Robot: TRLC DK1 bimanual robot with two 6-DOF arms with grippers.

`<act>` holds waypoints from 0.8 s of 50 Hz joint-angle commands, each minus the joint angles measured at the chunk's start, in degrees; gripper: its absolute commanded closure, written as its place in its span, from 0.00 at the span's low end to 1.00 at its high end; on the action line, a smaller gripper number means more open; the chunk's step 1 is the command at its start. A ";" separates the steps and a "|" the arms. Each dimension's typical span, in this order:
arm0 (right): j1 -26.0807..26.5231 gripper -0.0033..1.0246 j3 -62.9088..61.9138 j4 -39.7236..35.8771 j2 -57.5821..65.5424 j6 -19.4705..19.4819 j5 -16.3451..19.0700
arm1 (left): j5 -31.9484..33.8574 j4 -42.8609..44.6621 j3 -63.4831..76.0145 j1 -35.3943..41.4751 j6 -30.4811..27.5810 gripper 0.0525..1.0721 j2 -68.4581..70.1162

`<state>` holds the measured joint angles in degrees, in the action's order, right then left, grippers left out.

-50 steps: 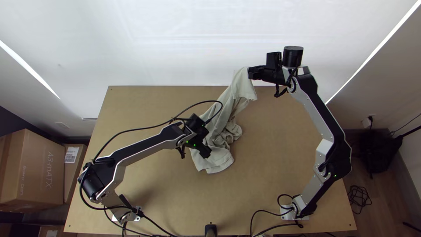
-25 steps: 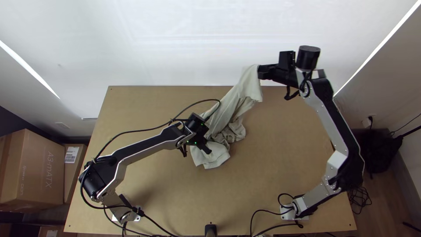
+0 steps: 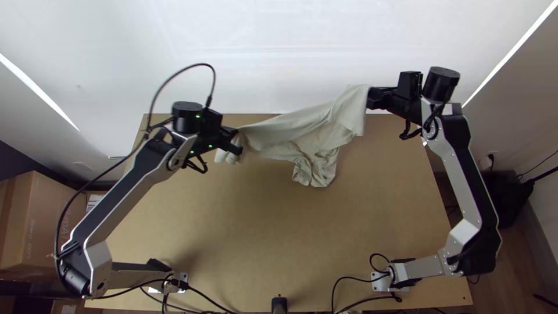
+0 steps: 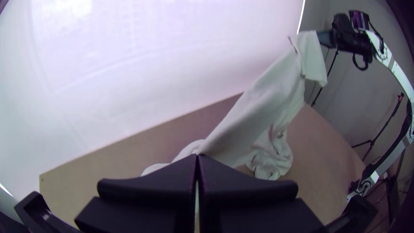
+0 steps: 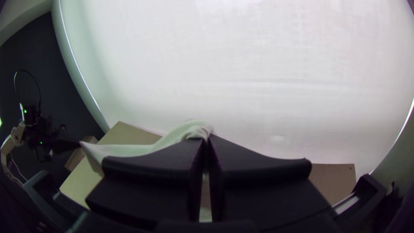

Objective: Fold the t-shirt

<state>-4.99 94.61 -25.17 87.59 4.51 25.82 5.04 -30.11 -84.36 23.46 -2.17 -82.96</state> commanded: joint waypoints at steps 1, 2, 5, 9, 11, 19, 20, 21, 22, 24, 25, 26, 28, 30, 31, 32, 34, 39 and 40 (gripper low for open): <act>0.69 0.97 -0.83 0.65 -7.70 -2.49 -0.60 | 0.41 -0.21 -3.09 -1.40 -0.99 0.97 5.00; 0.69 0.97 -1.00 0.65 -8.75 -2.76 -0.60 | 0.41 -0.13 -3.27 -1.67 -1.17 0.97 5.70; 0.69 0.97 -1.53 1.79 -12.36 -3.20 -0.60 | 0.41 1.19 -3.36 -2.63 -1.25 0.97 8.51; 1.13 0.97 -3.55 5.22 -17.81 -3.72 -0.69 | 0.41 2.51 -3.71 -3.86 -1.08 0.97 11.77; 1.22 0.97 -5.31 7.77 -20.79 -3.28 -1.04 | 0.41 2.86 -3.71 -4.13 -0.90 0.97 13.35; 1.48 0.98 -11.38 14.71 -32.22 -2.05 -3.32 | 0.41 1.72 -1.86 -4.04 1.56 0.97 19.94; 1.57 0.98 -11.55 14.36 -33.36 -2.05 -3.32 | 0.50 0.93 -1.51 -3.69 1.74 0.97 20.91; 1.65 0.98 -11.64 13.92 -34.42 -1.88 -3.32 | 0.50 0.31 -0.90 -3.25 2.00 0.97 22.05; 1.65 0.98 -11.73 13.30 -35.38 -1.70 -3.32 | 0.50 -0.04 -0.28 -2.98 2.44 0.97 23.02; 1.65 0.98 -11.99 12.07 -37.49 -1.61 -3.32 | 0.50 -0.30 1.65 -2.02 3.49 0.97 25.57; 1.57 0.98 -11.99 11.28 -38.64 -1.61 -3.32 | 0.85 -0.65 2.53 -1.49 3.76 0.97 26.62; 1.57 0.98 -12.08 10.49 -39.52 -1.61 -3.32 | 1.29 -1.09 3.50 -1.05 4.11 0.97 27.94; 1.57 0.98 -12.08 9.08 -41.19 -1.61 -3.32 | 1.55 -1.01 5.34 -0.52 4.81 0.97 30.05; 1.57 0.98 -12.17 7.85 -42.59 -1.61 -3.32 | 1.73 -1.18 6.66 -0.17 5.43 0.97 31.81; 1.57 0.98 -12.25 7.24 -43.12 -1.61 -3.32 | 2.08 -1.44 7.28 -0.17 5.87 0.97 32.60; 1.57 0.98 -12.34 6.71 -43.65 -1.61 -3.32 | 2.52 -1.44 7.98 -0.17 6.39 0.97 33.21; 1.57 0.98 -12.78 5.39 -43.91 -1.61 -3.32 | 2.70 -1.44 9.30 -0.17 7.27 0.97 34.09; 1.57 0.98 -14.54 2.40 -42.86 -1.44 -3.32 | 2.78 -1.97 14.04 -0.35 7.98 0.97 34.79; 1.57 0.98 -15.07 2.14 -42.24 -0.73 -3.32 | 2.78 -1.97 15.19 -0.44 7.98 0.97 34.79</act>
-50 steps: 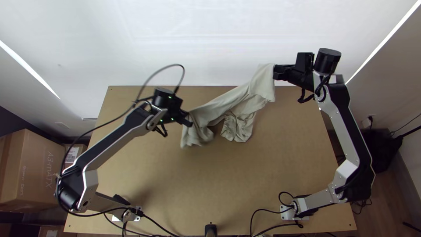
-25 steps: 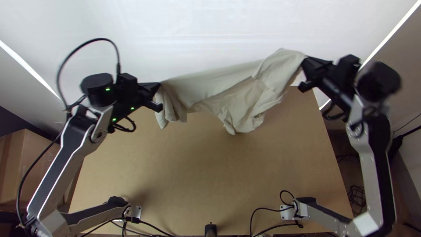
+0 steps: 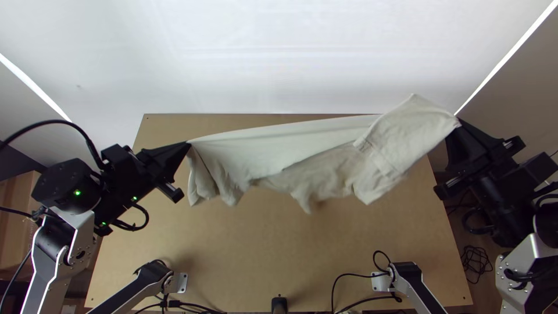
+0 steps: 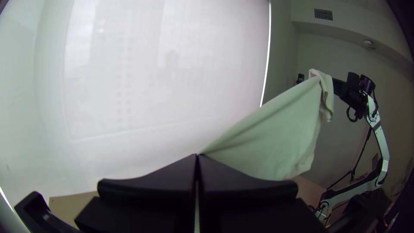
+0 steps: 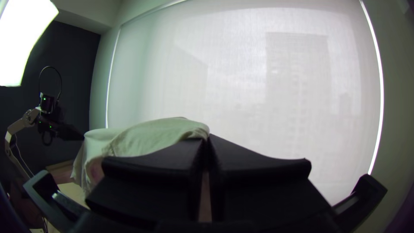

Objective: Fold the t-shirt

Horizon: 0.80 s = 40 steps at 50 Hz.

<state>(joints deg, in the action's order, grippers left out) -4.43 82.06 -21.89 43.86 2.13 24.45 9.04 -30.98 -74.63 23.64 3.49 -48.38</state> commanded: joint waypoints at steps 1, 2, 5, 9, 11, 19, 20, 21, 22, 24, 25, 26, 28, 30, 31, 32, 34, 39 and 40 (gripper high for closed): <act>1.00 0.98 -3.14 -1.66 2.11 1.91 -1.95 | -1.22 -1.10 6.69 -0.61 2.23 0.97 0.22; 0.82 0.98 -3.93 -2.28 3.08 1.91 -1.95 | -1.22 -0.92 7.92 -0.79 2.23 0.97 0.13; 0.65 0.98 -5.25 -2.98 5.27 3.23 -1.86 | -0.86 -0.57 11.53 -1.58 2.23 0.97 -0.75; 0.21 0.98 -8.15 -3.51 9.32 3.85 -1.86 | 1.07 0.22 16.27 -3.77 2.05 0.97 -3.21; 0.12 0.98 -9.73 -3.42 11.16 3.93 -1.77 | 3.62 0.75 18.73 -5.27 1.88 0.97 -5.15; -0.32 0.98 -15.70 1.41 18.90 5.60 -1.77 | 7.05 7.78 25.85 -9.05 1.08 0.97 -15.78; -0.32 0.98 -16.67 2.47 19.95 5.78 -1.51 | 7.05 8.48 26.20 -9.05 0.91 0.97 -17.36; -0.41 0.98 -17.20 3.26 20.66 5.78 -1.51 | 7.05 9.62 26.47 -9.05 0.82 0.97 -18.94; -0.50 0.98 -17.90 4.66 21.71 5.95 -1.60 | 7.05 11.29 26.64 -9.14 1.08 0.97 -20.35; -0.41 0.98 -18.52 6.68 23.82 7.10 -1.51 | 7.13 14.55 26.64 -9.40 1.96 0.97 -23.43; -0.50 0.98 -18.52 6.95 25.05 7.36 -1.51 | 7.05 15.60 26.47 -9.40 1.96 0.97 -24.92; -0.58 0.98 -18.43 7.12 26.02 7.45 -1.51 | 7.05 16.92 26.29 -9.49 2.05 0.97 -26.50; -0.58 0.98 -18.43 8.71 27.95 8.24 -1.60 | 7.05 19.29 25.32 -9.58 3.02 0.97 -29.49; -0.58 0.98 -18.25 9.94 29.71 8.68 -1.60 | 7.05 20.79 23.83 -9.66 4.16 0.97 -32.48; -0.58 0.98 -18.08 10.20 30.59 8.77 -1.60 | 7.05 20.96 22.95 -9.66 4.42 0.97 -33.89; -0.85 0.98 -17.99 10.82 31.47 8.86 -1.60 | 6.96 21.67 21.98 -9.75 5.04 0.97 -35.38; -1.02 0.98 -17.73 12.57 33.22 9.73 -1.68 | 6.96 22.37 19.61 -10.37 6.53 0.97 -38.28; -1.29 0.98 -16.85 14.51 37.44 10.09 -2.83 | 5.46 22.90 14.34 -11.33 7.24 0.64 -42.76; -1.46 0.98 -16.41 14.68 38.59 10.09 -3.27 | 5.46 22.98 13.72 -11.51 7.24 0.56 -43.11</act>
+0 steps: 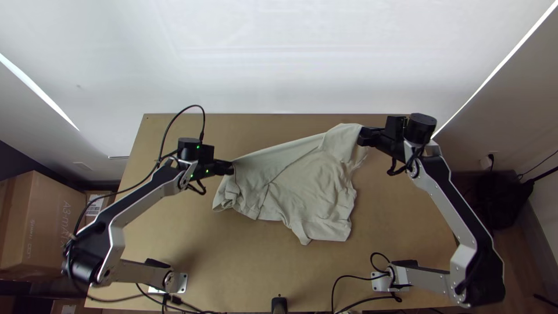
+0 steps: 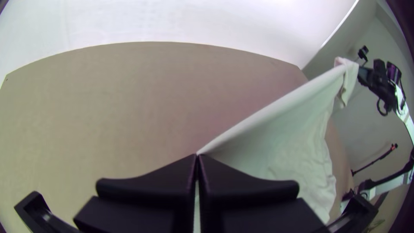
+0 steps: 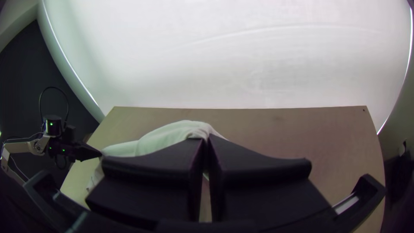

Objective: Fold the t-shirt

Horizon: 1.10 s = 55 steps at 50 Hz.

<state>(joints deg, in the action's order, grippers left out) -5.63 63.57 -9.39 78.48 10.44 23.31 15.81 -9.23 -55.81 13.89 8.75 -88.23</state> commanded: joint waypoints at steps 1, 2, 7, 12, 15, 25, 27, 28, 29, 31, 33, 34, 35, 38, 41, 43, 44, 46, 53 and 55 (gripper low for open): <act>-0.35 0.98 2.61 2.18 4.93 1.87 -2.57 | -1.40 1.50 -5.54 -2.02 1.97 0.49 -3.36; -0.35 0.98 3.14 2.18 5.81 1.87 -2.92 | -1.31 2.12 -5.98 -2.29 1.88 0.38 -3.27; -0.44 0.98 5.69 2.27 9.85 2.83 -4.33 | -1.40 -1.93 -9.67 -2.46 -0.93 0.04 -2.39; -0.52 0.97 7.62 2.18 11.52 3.98 -5.20 | -2.01 -10.37 -13.27 -2.20 -6.64 0.05 0.25; -0.88 0.97 8.41 2.00 11.96 4.24 -5.73 | -2.01 -16.61 -14.15 -0.62 -11.39 0.05 3.06; -2.72 0.97 9.29 0.51 12.40 4.77 -6.79 | -1.93 -42.45 -20.30 7.73 -19.74 0.12 4.91; -3.34 0.97 9.11 0.51 12.49 4.86 -7.40 | -1.93 -44.20 -20.30 9.05 -19.83 0.12 4.73; -3.60 0.98 9.11 0.51 12.67 4.86 -7.49 | -1.93 -45.43 -20.30 9.84 -19.74 0.14 4.64; -3.78 0.97 9.03 0.51 12.75 4.86 -7.67 | -1.93 -46.31 -20.21 10.90 -19.74 0.14 4.55; -4.30 0.97 9.03 0.51 12.93 4.94 -8.19 | -2.01 -46.49 -19.69 12.74 -19.65 0.14 4.47; -4.74 0.97 9.03 0.51 13.10 5.47 -8.63 | -2.01 -46.66 -19.16 14.06 -19.83 0.14 4.20; -4.92 0.98 9.03 0.51 13.19 5.65 -8.63 | -2.10 -46.75 -18.81 14.94 -20.09 0.14 4.03; -5.01 0.97 9.03 0.51 13.19 5.74 -8.72 | -2.37 -46.40 -18.37 15.82 -20.09 0.14 3.94; -5.62 0.97 9.03 0.51 13.19 6.00 -8.81 | -3.51 -46.22 -17.93 17.14 -20.09 0.14 2.44; -6.15 0.97 9.03 0.51 13.19 6.00 -8.98 | -5.71 -45.52 -17.58 18.10 -20.18 0.15 0.77; -6.41 0.98 9.03 0.51 13.19 6.00 -9.16 | -5.97 -45.43 -17.31 18.54 -20.27 0.15 -0.10; -6.50 0.98 9.03 0.51 13.19 6.00 -9.25 | -6.15 -44.99 -17.14 18.72 -20.36 0.18 -0.46; -6.59 0.97 8.94 0.42 13.02 6.00 -9.34 | -6.32 -43.68 -16.52 18.89 -20.36 0.23 -0.98; -6.59 0.98 8.94 -0.10 12.23 6.00 -9.34 | -8.08 -42.53 -14.85 20.12 -20.36 0.24 -3.18; -6.50 0.98 8.76 -0.19 11.96 6.00 -9.34 | -8.96 -40.60 -14.24 20.21 -20.44 0.24 -3.71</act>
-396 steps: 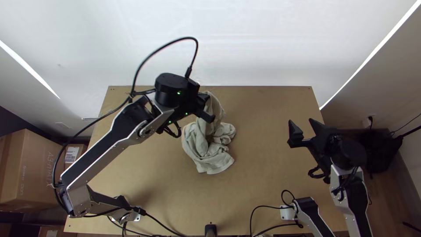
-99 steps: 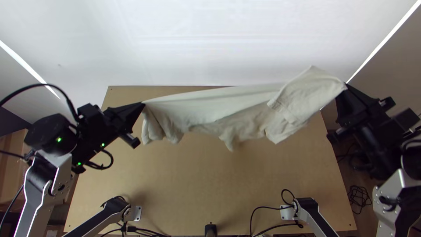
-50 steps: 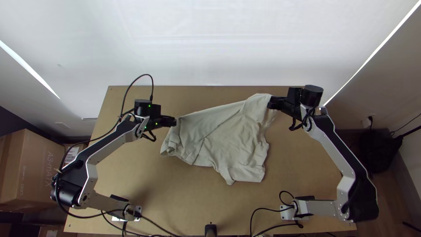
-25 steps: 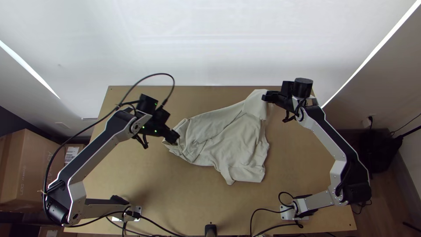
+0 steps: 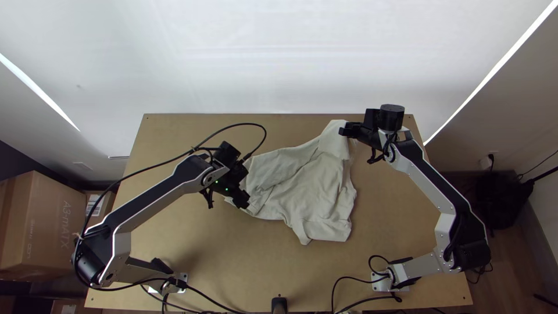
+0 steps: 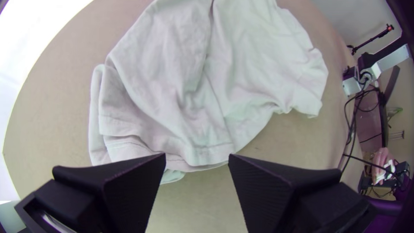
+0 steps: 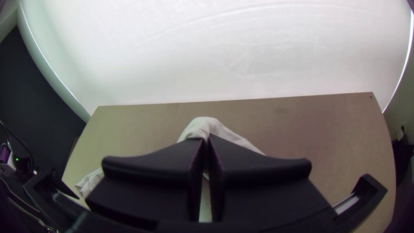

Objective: Fold the t-shirt

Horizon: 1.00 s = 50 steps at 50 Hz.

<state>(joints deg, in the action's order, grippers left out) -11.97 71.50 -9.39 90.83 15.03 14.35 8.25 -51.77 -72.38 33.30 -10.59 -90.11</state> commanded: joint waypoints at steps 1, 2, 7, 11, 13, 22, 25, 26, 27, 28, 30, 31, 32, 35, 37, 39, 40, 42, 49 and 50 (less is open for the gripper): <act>-0.16 0.98 0.74 -0.37 -0.47 1.41 -0.37 | -1.48 1.93 2.42 0.89 -1.10 0.24 -2.09; -0.16 0.97 0.65 -0.37 -0.65 1.41 -0.37 | -1.48 1.93 2.51 1.07 -1.10 0.24 -2.44; -0.16 0.97 -0.14 -0.46 -1.27 1.32 -0.37 | -1.66 2.73 2.68 1.77 -1.10 0.24 -3.76; -0.07 0.97 -0.75 -0.37 -1.88 1.06 -0.37 | -2.10 3.43 3.21 2.65 -0.84 0.29 -4.11; -0.07 0.98 -0.75 -0.46 -2.23 0.97 -0.37 | -2.36 3.52 3.74 3.44 -0.75 0.29 -4.47; 0.37 0.98 -0.84 -0.46 -3.64 0.79 -0.37 | -3.24 5.19 4.62 4.14 -0.40 0.33 -7.19; 0.45 0.98 -0.84 -0.63 -4.08 0.79 -0.37 | -4.38 6.86 5.06 4.05 -0.22 0.51 -7.80; 0.45 0.98 -0.84 -0.63 -4.25 0.88 -0.37 | -4.47 7.12 5.32 3.97 -0.22 0.56 -7.98; 0.54 0.97 -0.75 -0.72 -4.43 0.88 -0.37 | -4.82 7.56 5.58 3.88 -0.22 0.60 -8.42; 0.54 0.98 -0.75 -0.81 -4.69 0.88 -0.37 | -5.44 8.26 5.76 3.70 -0.40 0.61 -8.86; 0.54 0.98 -0.75 -1.16 -5.40 0.97 -0.37 | -6.32 8.97 6.11 3.44 -0.84 0.61 -9.91; 0.54 0.98 -0.75 -1.25 -5.66 1.06 -0.37 | -6.41 8.97 6.11 3.18 -0.84 0.61 -10.27; 0.54 0.98 -0.75 -1.60 -6.28 1.06 -0.37 | -6.49 9.23 6.20 2.74 -0.92 0.61 -10.79; 0.54 0.98 -0.84 -2.39 -7.68 1.15 -0.37 | -7.02 10.37 7.08 1.68 -2.15 0.70 -10.97; 0.72 0.98 -1.10 -2.74 -8.91 1.15 -0.37 | -7.11 12.57 8.31 0.98 -3.21 0.85 -10.35; 0.80 0.97 -1.28 -3.18 -9.88 1.15 -0.37 | -7.02 14.50 9.10 0.28 -4.00 0.97 -9.12; 0.89 0.98 -1.37 -3.36 -10.23 1.15 -0.37 | -7.02 14.24 9.27 0.01 -4.44 0.98 -8.51; 1.24 0.98 -1.54 -3.71 -11.02 1.15 -0.37 | -6.93 13.89 8.83 -0.43 -4.88 0.98 -7.63; 3.53 0.98 -1.90 -4.67 -12.34 0.35 -0.37 | -6.41 11.69 1.63 -2.10 -1.98 0.98 -3.41; 3.97 0.98 -1.90 -4.76 -12.60 0.18 -0.37 | -6.23 10.81 -0.04 -2.36 -1.28 0.98 -2.80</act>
<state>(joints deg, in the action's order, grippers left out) -9.93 71.18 -13.80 79.99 15.00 14.35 1.89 -39.57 -66.06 32.21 -13.47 -97.38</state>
